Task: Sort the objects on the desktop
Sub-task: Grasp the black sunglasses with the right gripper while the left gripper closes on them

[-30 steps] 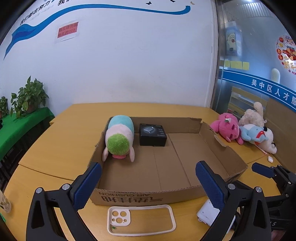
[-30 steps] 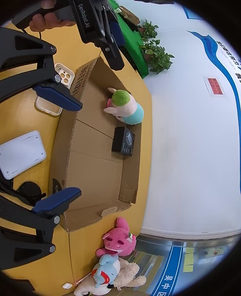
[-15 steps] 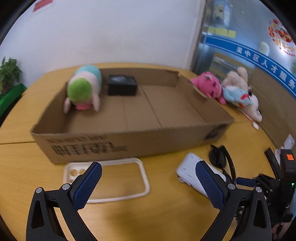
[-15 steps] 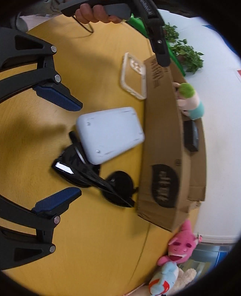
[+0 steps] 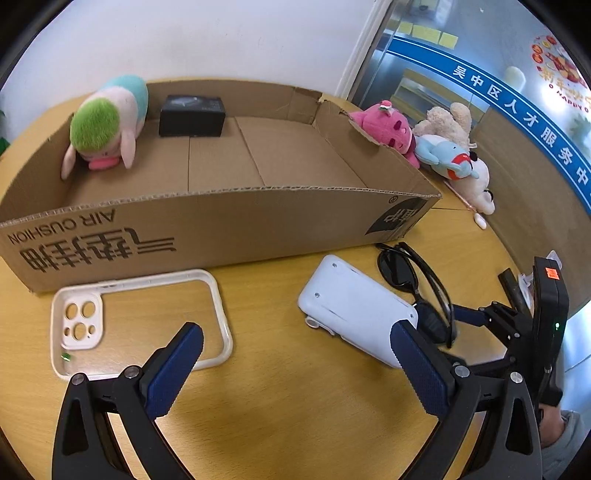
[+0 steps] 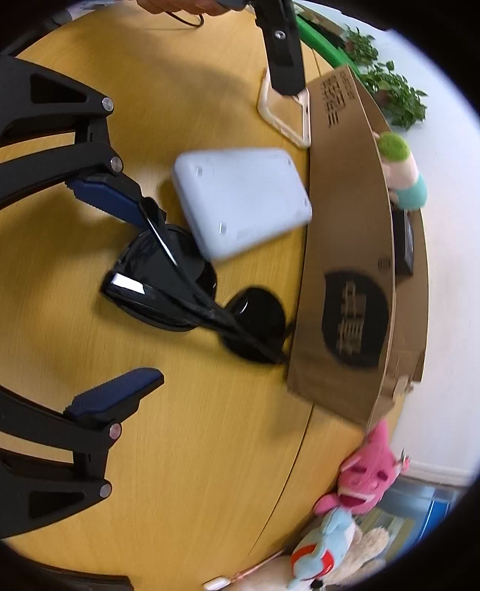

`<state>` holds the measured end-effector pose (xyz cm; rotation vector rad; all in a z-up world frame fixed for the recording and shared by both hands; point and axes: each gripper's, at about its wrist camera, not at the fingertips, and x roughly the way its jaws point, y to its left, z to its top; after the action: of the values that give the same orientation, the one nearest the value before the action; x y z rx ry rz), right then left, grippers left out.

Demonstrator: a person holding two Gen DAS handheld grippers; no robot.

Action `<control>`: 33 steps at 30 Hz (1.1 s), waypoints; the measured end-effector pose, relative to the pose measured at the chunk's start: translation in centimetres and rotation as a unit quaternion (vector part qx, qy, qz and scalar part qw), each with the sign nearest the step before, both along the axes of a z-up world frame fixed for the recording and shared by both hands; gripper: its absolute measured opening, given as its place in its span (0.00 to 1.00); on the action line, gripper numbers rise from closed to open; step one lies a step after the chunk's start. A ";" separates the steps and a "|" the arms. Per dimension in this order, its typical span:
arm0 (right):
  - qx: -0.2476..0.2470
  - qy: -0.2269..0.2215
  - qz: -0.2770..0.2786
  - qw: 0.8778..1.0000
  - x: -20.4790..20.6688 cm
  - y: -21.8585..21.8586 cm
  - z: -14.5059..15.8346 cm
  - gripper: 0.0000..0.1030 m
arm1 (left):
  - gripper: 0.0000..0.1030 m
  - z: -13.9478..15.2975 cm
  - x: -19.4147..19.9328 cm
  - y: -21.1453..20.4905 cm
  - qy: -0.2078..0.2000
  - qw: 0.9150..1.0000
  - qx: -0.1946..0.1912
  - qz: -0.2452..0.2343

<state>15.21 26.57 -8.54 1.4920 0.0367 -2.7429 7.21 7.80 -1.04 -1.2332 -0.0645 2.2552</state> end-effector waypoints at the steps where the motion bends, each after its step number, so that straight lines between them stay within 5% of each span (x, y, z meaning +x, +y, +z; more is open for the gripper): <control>1: -0.001 0.000 -0.005 1.000 0.1 0.4 0.0 0.75 | 1.00 -0.1 -0.1 0.0 -0.004 1.000 0.003 0.000; 4: -0.001 -0.003 -0.019 1.000 0.2 1.4 0.2 0.66 | 0.99 -0.3 -0.2 0.2 -0.013 1.000 0.011 -0.003; 12: -0.012 0.004 0.008 1.000 -1.1 0.5 0.3 0.64 | 0.99 -0.7 -0.6 0.8 -0.028 1.000 0.015 0.000; 14: -0.014 0.006 0.003 1.000 -1.3 0.8 0.3 0.54 | 0.99 -0.7 -0.6 0.8 -0.029 0.999 0.015 0.002; 20: -0.012 0.005 -0.003 1.000 -1.1 1.0 0.4 0.54 | 0.99 -0.2 -0.8 1.4 -0.029 0.999 0.023 -0.007; 25: -0.065 0.013 -0.030 0.997 -0.3 2.0 0.6 0.53 | 0.98 0.9 -1.7 4.2 -0.040 0.998 0.027 -0.048; 33: -0.103 0.033 -0.031 0.994 1.5 0.7 0.7 0.53 | 0.92 -0.1 -3.4 11.6 -0.136 0.978 0.070 -0.142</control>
<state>16.72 27.26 -7.86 1.3709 -0.2871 -2.7420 3.82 19.39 -1.10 -1.3718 -0.1374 1.7989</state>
